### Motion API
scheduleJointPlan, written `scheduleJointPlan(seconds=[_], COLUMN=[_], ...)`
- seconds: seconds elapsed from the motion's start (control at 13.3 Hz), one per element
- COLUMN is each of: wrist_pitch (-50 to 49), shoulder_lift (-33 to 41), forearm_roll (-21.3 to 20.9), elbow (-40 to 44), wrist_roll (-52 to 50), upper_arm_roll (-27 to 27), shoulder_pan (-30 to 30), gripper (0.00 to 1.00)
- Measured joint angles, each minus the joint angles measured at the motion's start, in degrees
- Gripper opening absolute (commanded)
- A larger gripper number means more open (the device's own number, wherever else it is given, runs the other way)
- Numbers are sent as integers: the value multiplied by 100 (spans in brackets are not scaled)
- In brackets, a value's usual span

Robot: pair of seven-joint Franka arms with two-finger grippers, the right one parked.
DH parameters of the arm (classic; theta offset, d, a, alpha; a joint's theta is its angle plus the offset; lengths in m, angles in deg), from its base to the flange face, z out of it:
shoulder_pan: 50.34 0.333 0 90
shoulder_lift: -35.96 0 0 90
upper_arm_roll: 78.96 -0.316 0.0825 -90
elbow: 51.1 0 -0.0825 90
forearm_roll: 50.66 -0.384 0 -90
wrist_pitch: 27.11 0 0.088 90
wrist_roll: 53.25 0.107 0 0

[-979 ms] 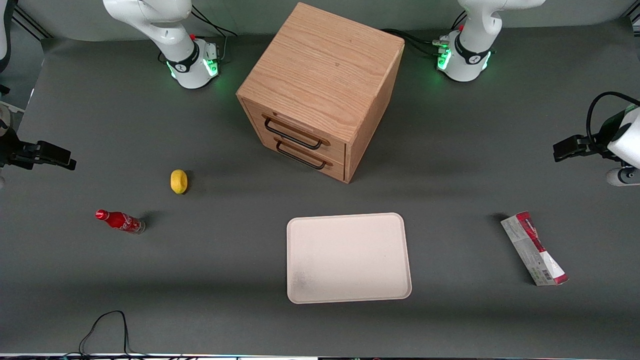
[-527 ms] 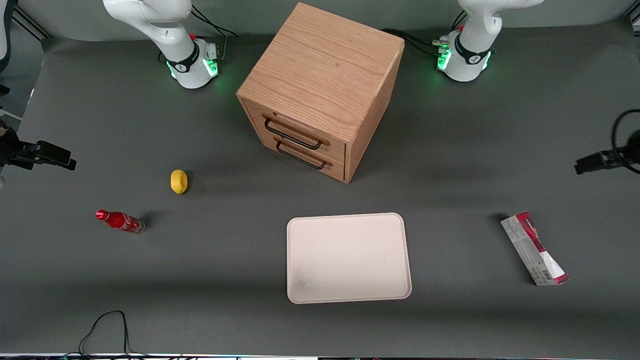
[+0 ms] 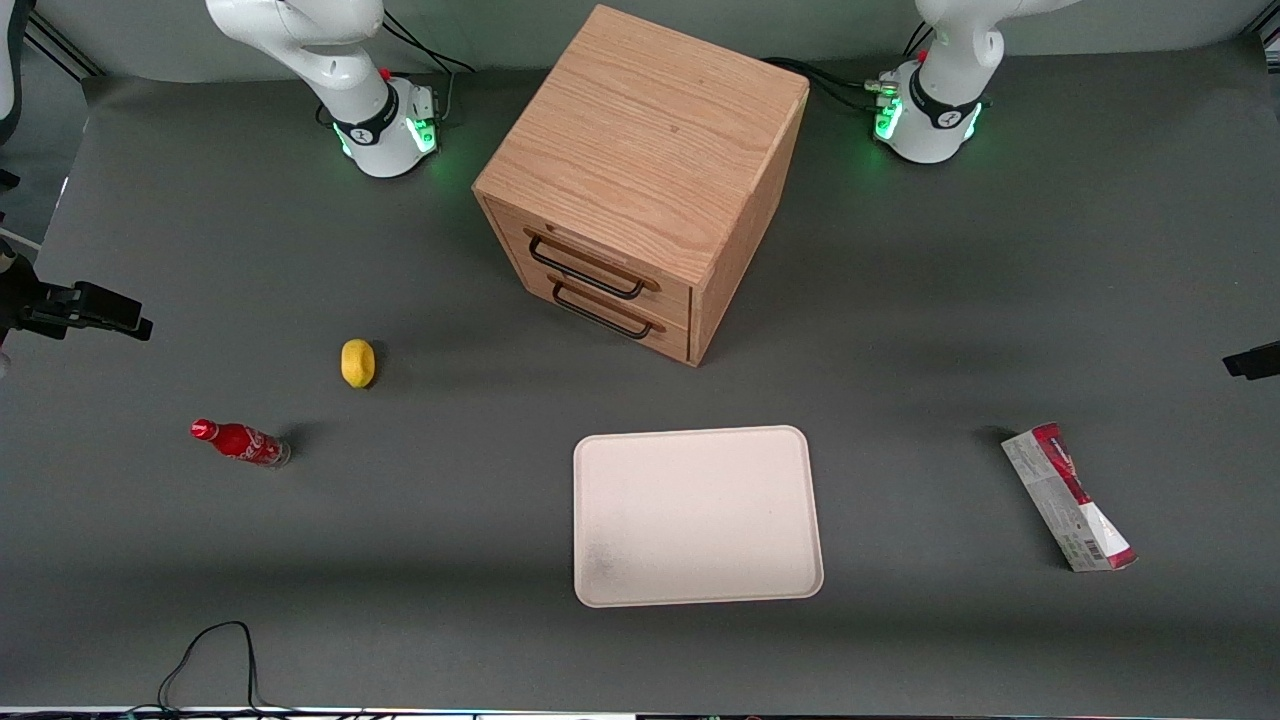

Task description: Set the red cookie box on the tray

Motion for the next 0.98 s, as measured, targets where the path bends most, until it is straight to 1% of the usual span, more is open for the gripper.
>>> scheduleJointPlan(seconds=[0.23, 0.38, 0.53, 0.68, 0.83, 0.98], wrist_pitch=[18, 199, 736, 1458, 2034, 2425], shoulder_lift=[-42, -266, -746, -1380, -1935, -2332], forearm_roll=[1, 5, 8, 8, 8, 8], elbow=[4, -5, -9, -6, -1, 3], wrist_roll=[-398, -527, -989, -1343, -1446, -1448], upper_arm_roll=[84, 119, 175, 285, 333, 352], shoulder_pan=[-93, -121, -142, -165, -182, -212], gripper=[99, 99, 99, 99, 99, 99])
